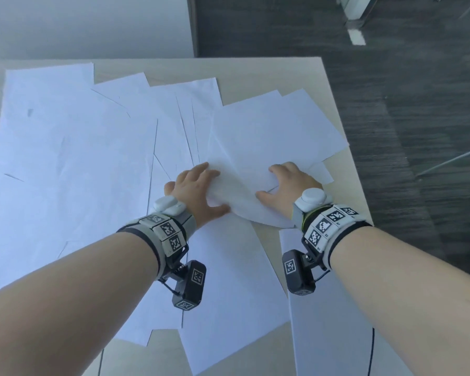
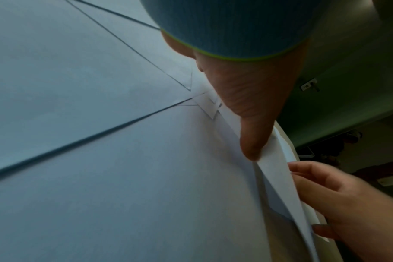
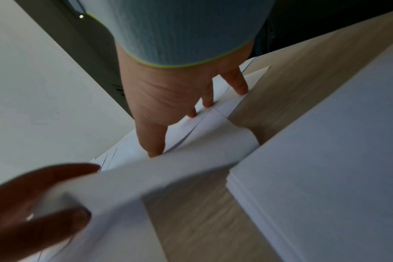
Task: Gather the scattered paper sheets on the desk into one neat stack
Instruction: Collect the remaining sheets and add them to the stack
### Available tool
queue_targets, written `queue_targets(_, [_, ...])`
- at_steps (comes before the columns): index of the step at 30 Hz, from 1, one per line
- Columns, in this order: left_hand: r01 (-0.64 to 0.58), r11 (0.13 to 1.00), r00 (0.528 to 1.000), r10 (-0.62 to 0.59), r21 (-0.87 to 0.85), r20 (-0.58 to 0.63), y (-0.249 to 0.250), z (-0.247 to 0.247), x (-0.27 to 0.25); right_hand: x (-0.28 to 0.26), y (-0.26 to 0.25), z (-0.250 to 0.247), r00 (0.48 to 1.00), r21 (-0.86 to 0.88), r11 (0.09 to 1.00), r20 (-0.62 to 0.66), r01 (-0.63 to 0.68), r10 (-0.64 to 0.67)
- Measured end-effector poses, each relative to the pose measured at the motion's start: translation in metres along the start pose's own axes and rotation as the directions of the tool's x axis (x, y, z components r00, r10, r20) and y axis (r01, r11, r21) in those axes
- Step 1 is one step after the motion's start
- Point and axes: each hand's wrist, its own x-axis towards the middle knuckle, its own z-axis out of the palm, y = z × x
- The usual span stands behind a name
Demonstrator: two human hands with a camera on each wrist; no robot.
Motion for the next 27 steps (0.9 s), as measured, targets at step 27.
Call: queue_targets(27, [0.509,0.506,0.825,-0.519,-0.696,0.226,0.025,0.001,-0.007,0.007,-0.042,0.011,1.000,-0.226,0.974,0.027,-0.008,0.014])
